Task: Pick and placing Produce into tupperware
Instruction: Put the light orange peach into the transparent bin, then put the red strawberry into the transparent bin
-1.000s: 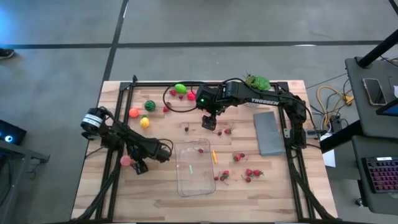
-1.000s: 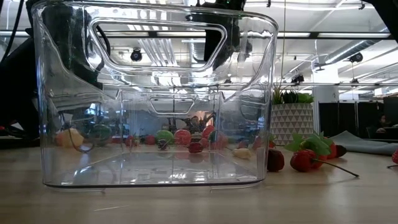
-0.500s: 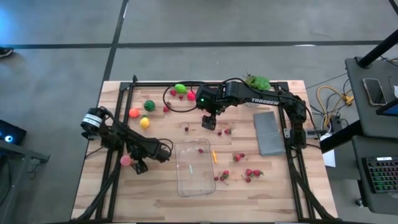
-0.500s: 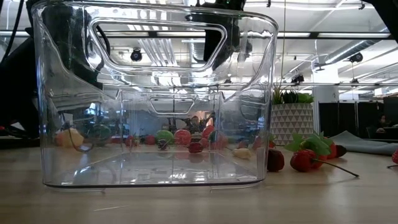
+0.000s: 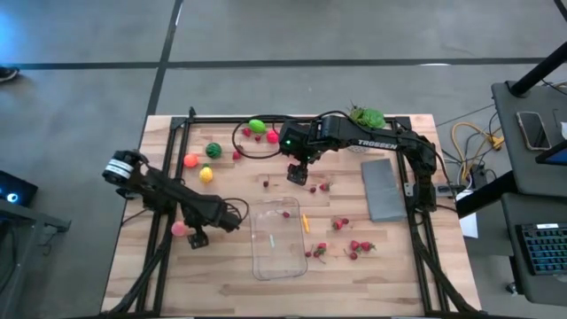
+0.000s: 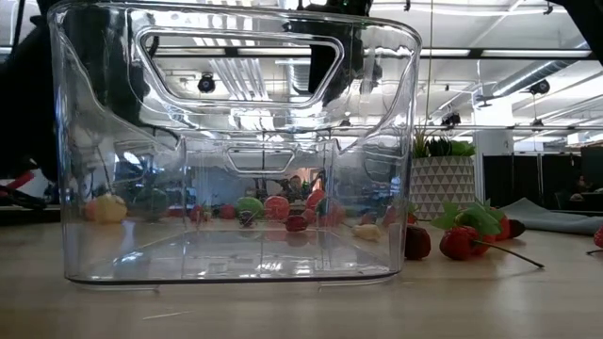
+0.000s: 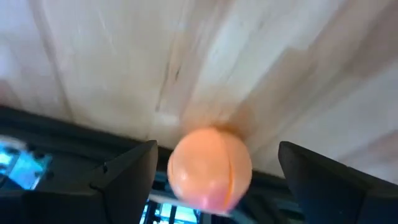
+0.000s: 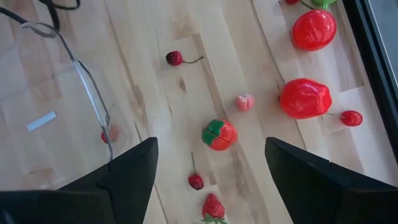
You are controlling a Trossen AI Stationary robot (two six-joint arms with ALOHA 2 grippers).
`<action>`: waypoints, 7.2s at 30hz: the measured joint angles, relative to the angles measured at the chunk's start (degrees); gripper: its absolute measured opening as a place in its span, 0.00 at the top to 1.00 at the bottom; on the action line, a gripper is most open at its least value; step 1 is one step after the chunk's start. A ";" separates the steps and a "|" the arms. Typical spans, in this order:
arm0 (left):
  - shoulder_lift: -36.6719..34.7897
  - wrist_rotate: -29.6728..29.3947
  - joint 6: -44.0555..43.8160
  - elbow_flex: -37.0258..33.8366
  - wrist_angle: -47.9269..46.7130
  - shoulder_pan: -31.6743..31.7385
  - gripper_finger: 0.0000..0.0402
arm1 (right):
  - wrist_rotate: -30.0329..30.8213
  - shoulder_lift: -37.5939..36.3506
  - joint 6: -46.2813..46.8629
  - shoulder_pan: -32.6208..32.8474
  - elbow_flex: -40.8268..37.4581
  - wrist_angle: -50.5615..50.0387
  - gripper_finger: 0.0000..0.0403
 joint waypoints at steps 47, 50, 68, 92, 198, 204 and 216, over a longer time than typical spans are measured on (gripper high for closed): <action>6.28 5.15 -2.86 -1.69 0.71 -6.23 0.39 | 0.02 0.00 1.52 0.00 0.00 1.86 0.29; 5.47 0.62 -4.23 0.23 0.72 -6.23 0.39 | 0.02 0.00 1.53 0.00 0.00 1.86 0.29; -20.22 -19.79 -28.31 5.17 6.18 -0.48 0.39 | -0.02 0.00 1.51 -0.07 0.00 1.43 0.29; -10.67 -31.28 -5.20 13.30 45.98 1.32 0.39 | -0.01 -1.47 2.26 2.06 0.02 -16.56 0.29; -31.68 -40.59 -0.02 9.17 32.28 1.38 0.24 | 16.25 -26.28 54.40 49.74 -53.74 12.15 0.66; -35.70 -42.30 -10.98 9.09 18.34 1.33 0.24 | 17.27 -28.63 43.01 37.86 -47.90 16.95 0.64; -44.12 -44.62 -27.00 3.95 4.55 1.31 0.24 | -4.42 -12.60 22.78 21.51 -29.74 26.84 0.64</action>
